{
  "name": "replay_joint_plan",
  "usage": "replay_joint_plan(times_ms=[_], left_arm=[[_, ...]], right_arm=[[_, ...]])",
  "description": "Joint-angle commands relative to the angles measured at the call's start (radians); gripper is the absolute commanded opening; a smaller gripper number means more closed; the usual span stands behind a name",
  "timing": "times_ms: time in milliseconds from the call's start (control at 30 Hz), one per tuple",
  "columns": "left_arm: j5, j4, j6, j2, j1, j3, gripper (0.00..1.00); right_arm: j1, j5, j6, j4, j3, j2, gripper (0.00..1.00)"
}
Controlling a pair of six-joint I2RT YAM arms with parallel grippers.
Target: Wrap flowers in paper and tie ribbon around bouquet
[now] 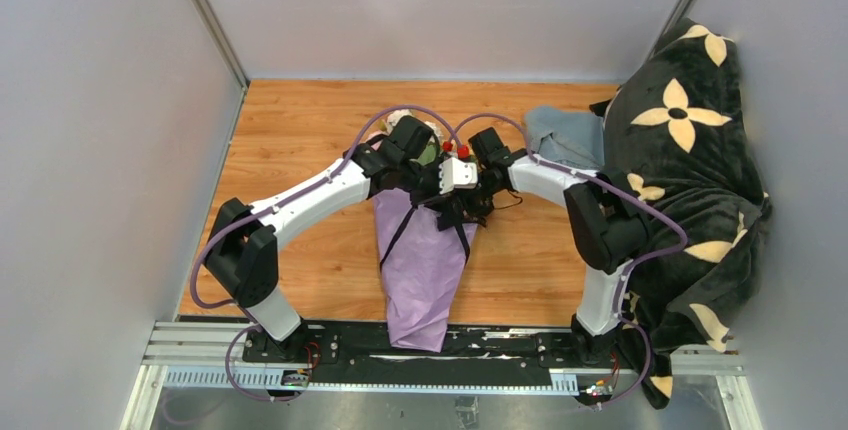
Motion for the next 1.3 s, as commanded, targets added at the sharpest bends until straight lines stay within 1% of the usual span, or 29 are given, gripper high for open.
replay_joint_plan(times_ms=[0, 67, 167, 233, 267, 333, 400, 467, 533, 600, 667, 767, 867, 967, 1000, 1067, 1167, 1200, 1233, 1267], left_arm=[[-0.037, -0.010, 0.042, -0.053, 0.000, 0.019, 0.00], [-0.067, -0.041, 0.061, -0.055, 0.000, 0.037, 0.00], [-0.082, -0.073, 0.079, -0.057, -0.001, 0.039, 0.00], [-0.075, -0.079, 0.080, -0.063, 0.000, 0.024, 0.00], [-0.070, -0.076, 0.079, -0.066, 0.000, 0.017, 0.00], [-0.057, -0.068, 0.074, -0.074, 0.000, 0.002, 0.00], [-0.052, -0.054, 0.065, -0.081, 0.000, -0.012, 0.00], [-0.046, -0.046, 0.060, -0.082, 0.000, -0.023, 0.00], [-0.035, -0.041, 0.052, -0.080, 0.000, -0.029, 0.00], [-0.020, -0.040, 0.042, -0.072, 0.000, -0.031, 0.00], [-0.009, -0.036, 0.032, -0.058, 0.000, -0.032, 0.00], [0.001, -0.037, 0.014, -0.045, 0.000, -0.025, 0.00], [0.002, -0.032, 0.009, -0.044, 0.000, -0.026, 0.00], [0.001, -0.015, 0.002, -0.047, 0.000, -0.034, 0.00], [-0.002, -0.010, -0.003, -0.045, 0.000, -0.035, 0.00], [-0.010, 0.006, -0.016, -0.045, 0.000, -0.039, 0.00], [-0.026, 0.028, -0.026, -0.047, 0.000, -0.054, 0.00], [-0.028, 0.035, -0.030, -0.048, 0.000, -0.057, 0.00], [-0.031, 0.039, -0.035, -0.049, 0.000, -0.059, 0.00], [-0.031, 0.041, -0.042, -0.048, 0.000, -0.058, 0.00]], right_arm=[[0.082, -0.178, -0.013, 0.039, 0.013, 0.031, 0.11], [0.102, -0.241, -0.049, -0.002, 0.003, 0.030, 0.07], [0.106, -0.281, -0.100, -0.059, -0.045, -0.005, 0.05], [0.101, -0.222, -0.133, -0.119, -0.063, -0.037, 0.06], [0.094, -0.169, -0.137, -0.147, -0.070, -0.054, 0.08], [0.074, -0.098, -0.130, -0.170, -0.075, -0.084, 0.16], [0.049, 0.014, -0.085, -0.195, -0.064, -0.109, 0.25], [0.025, 0.114, -0.052, -0.215, -0.044, -0.129, 0.29], [0.007, 0.156, -0.027, -0.198, -0.035, -0.152, 0.30], [-0.007, 0.164, 0.007, -0.167, -0.027, -0.165, 0.30], [-0.012, 0.170, 0.031, -0.146, -0.010, -0.173, 0.32], [-0.021, 0.231, 0.063, -0.144, -0.001, -0.177, 0.37], [-0.045, 0.322, 0.095, -0.158, -0.011, -0.179, 0.42], [-0.057, 0.505, 0.117, -0.183, -0.022, -0.214, 0.41], [-0.057, 0.577, 0.133, -0.171, -0.039, -0.252, 0.40], [-0.056, 0.718, 0.172, -0.108, -0.106, -0.382, 0.39], [-0.014, 0.907, 0.203, 0.061, -0.303, -0.667, 0.39], [0.011, 0.910, 0.190, 0.142, -0.381, -0.771, 0.39], [0.033, 0.883, 0.177, 0.223, -0.455, -0.863, 0.39], [0.049, 0.815, 0.176, 0.307, -0.535, -0.955, 0.40]])
